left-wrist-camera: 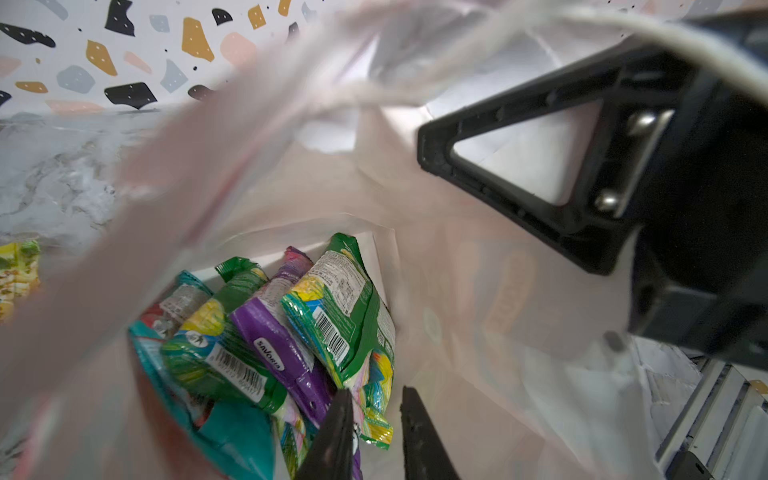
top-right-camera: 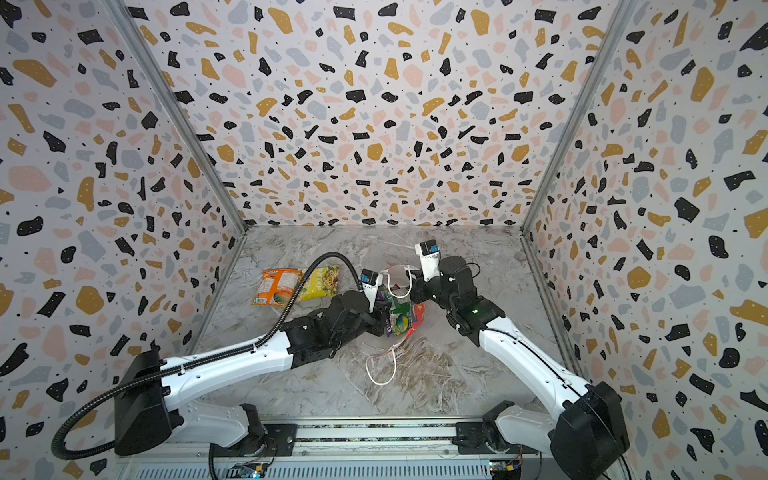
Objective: Take the snacks out of the paper bag
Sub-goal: 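Move the left gripper back into the bag over the green packets, then lower the left gripper down toward the green and purple snack sticks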
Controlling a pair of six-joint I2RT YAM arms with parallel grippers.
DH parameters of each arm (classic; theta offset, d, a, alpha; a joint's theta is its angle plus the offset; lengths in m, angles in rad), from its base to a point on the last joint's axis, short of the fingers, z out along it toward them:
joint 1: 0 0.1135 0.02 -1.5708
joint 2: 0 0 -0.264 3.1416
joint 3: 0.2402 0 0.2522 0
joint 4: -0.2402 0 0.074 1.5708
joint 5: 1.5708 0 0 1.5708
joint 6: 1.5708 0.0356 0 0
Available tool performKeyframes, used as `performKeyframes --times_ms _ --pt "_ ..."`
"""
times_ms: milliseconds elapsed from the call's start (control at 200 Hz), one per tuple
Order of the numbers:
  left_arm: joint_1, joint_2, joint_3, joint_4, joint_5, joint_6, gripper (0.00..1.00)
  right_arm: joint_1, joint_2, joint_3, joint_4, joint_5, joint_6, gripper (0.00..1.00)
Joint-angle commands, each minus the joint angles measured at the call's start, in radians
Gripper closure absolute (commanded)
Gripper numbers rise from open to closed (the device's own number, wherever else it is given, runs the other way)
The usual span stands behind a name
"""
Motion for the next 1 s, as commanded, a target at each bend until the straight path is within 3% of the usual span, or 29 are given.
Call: performKeyframes --times_ms 0,591,996 --pt "-0.004 0.041 0.032 -0.007 0.003 -0.033 0.78 0.002 -0.045 0.019 0.117 0.013 0.011 1.0" --pt "-0.005 0.219 0.115 -0.032 -0.019 -0.068 0.77 0.002 -0.062 0.002 0.127 0.026 0.012 1.0" --pt "-0.01 0.121 0.175 -0.084 -0.039 -0.013 0.77 -0.004 -0.066 0.001 0.127 0.038 0.018 1.0"
